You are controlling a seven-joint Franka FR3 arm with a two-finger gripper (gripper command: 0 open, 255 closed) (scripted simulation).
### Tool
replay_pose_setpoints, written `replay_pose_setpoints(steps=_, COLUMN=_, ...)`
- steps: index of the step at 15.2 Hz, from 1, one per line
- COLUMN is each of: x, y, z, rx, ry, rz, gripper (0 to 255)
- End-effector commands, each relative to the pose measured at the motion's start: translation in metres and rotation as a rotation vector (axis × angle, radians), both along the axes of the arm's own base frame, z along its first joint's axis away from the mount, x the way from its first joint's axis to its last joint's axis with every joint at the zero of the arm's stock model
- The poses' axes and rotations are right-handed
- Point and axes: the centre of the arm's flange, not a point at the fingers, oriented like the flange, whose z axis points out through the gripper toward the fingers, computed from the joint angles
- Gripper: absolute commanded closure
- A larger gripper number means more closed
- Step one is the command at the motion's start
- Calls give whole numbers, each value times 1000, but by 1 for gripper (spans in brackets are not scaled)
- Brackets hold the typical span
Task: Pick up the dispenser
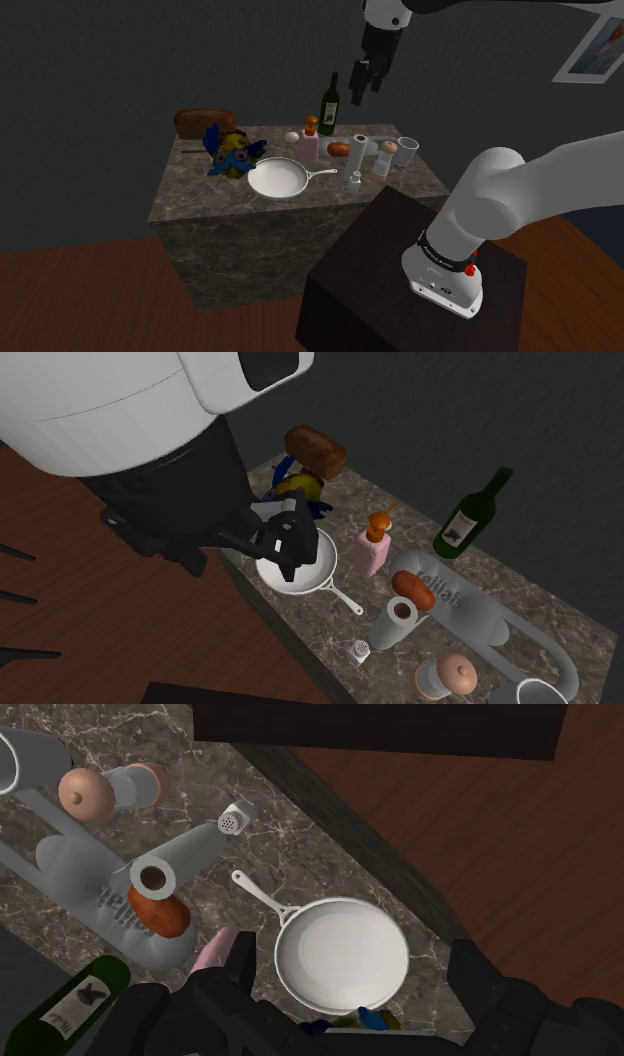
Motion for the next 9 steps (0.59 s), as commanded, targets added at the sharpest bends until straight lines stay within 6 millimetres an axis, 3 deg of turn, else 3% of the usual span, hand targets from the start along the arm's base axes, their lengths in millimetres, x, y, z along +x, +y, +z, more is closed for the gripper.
replay_pose_setpoints(steps=1, x=0, y=0, z=0, rx=0, ry=0, rz=0, gripper=0)
replay_pose_setpoints(steps=9, x=70, y=-40, z=-64, rx=-44, ry=0, rz=4, gripper=0)
